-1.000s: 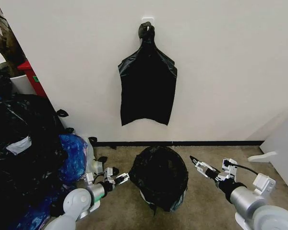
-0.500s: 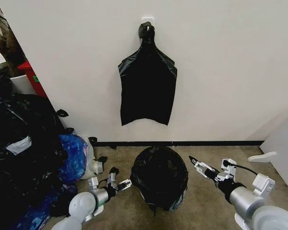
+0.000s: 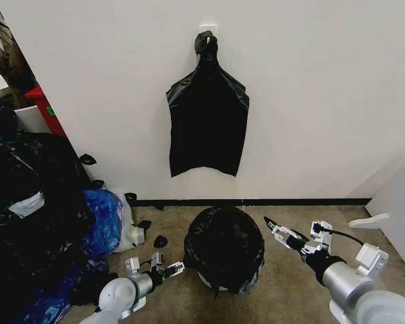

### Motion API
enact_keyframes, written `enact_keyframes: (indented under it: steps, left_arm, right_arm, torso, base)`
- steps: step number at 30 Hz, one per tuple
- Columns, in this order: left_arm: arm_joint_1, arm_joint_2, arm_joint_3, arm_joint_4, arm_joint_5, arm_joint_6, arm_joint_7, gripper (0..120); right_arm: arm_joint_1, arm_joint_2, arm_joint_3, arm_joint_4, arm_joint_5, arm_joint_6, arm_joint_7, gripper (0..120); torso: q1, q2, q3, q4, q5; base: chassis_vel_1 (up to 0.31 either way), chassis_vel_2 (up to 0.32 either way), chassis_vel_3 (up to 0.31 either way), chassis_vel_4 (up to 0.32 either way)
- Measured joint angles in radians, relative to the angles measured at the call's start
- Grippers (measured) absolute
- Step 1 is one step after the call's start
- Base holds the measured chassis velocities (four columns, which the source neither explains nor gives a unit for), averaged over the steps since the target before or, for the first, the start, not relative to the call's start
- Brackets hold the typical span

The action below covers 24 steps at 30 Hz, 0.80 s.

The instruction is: Place the garbage bag over the trash bin.

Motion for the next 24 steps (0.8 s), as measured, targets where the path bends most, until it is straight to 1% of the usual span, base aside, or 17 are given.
enact_keyframes:
  steps: [6, 8, 9, 13, 14, 16, 18, 19, 24]
  left_arm:
    - [0.002, -0.005, -0.005, 0.02, 0.032, -0.015, 0.013, 100]
    - [0.015, -0.004, -0.011, -0.008, 0.032, -0.014, 0.013, 100]
    - [0.015, -0.004, -0.011, -0.008, 0.032, -0.014, 0.013, 100]
    - [0.055, 0.004, -0.023, -0.087, 0.046, -0.021, 0.035, 100]
    - [0.066, 0.009, -0.027, -0.101, 0.068, -0.04, 0.06, 100]
    - [0.091, 0.022, -0.033, -0.118, 0.196, -0.116, 0.145, 100]
    - [0.094, 0.024, -0.035, -0.12, 0.216, -0.127, 0.159, 100]
    - [0.108, 0.032, -0.039, -0.135, 0.264, -0.151, 0.186, 100]
    - [0.137, 0.038, -0.067, -0.176, 0.288, -0.161, 0.198, 100]
  right_arm:
    - [-0.006, 0.009, -0.009, 0.021, -0.011, -0.003, 0.003, 100]
    - [-0.007, 0.009, -0.009, 0.031, -0.011, -0.005, 0.008, 100]
    - [-0.007, 0.009, -0.009, 0.031, -0.011, -0.005, 0.008, 100]
    - [-0.012, 0.01, -0.009, 0.042, -0.012, -0.005, 0.018, 100]
    - [-0.012, 0.011, -0.011, 0.043, -0.014, -0.001, 0.026, 100]
    - [-0.008, 0.014, -0.017, 0.043, -0.017, 0.014, 0.041, 100]
    - [-0.007, 0.014, -0.018, 0.043, -0.017, 0.016, 0.043, 100]
    - [-0.003, 0.014, -0.019, 0.043, -0.017, 0.027, 0.046, 100]
    - [-0.005, 0.013, -0.014, 0.043, -0.018, 0.032, 0.047, 100]
  torso:
    - [0.0, 0.0, 0.0, 0.0, -0.0001]
    - [0.0, 0.0, 0.0, 0.0, 0.0001]
    - [0.0, 0.0, 0.0, 0.0, 0.0001]
    - [0.0, 0.0, 0.0, -0.0001, 0.0]
    - [0.0, 0.0, 0.0, -0.0002, 0.0001]
    - [0.0, 0.0, 0.0, 0.0001, 0.0002]
    - [0.0, 0.0, 0.0, 0.0002, 0.0001]
    - [0.0, 0.0, 0.0, 0.0001, 0.0]
    - [0.0, 0.0, 0.0, -0.0003, -0.0002]
  base:
    - [0.0, 0.0, 0.0, 0.0]
    - [0.0, 0.0, 0.0, 0.0]
    - [0.0, 0.0, 0.0, 0.0]
    - [0.0, 0.0, 0.0, 0.0]
    - [0.0, 0.0, 0.0, 0.0]
    - [0.0, 0.0, 0.0, 0.0]
    - [0.0, 0.0, 0.0, 0.0]
    - [0.0, 0.0, 0.0, 0.0]
    - [0.0, 0.0, 0.0, 0.0]
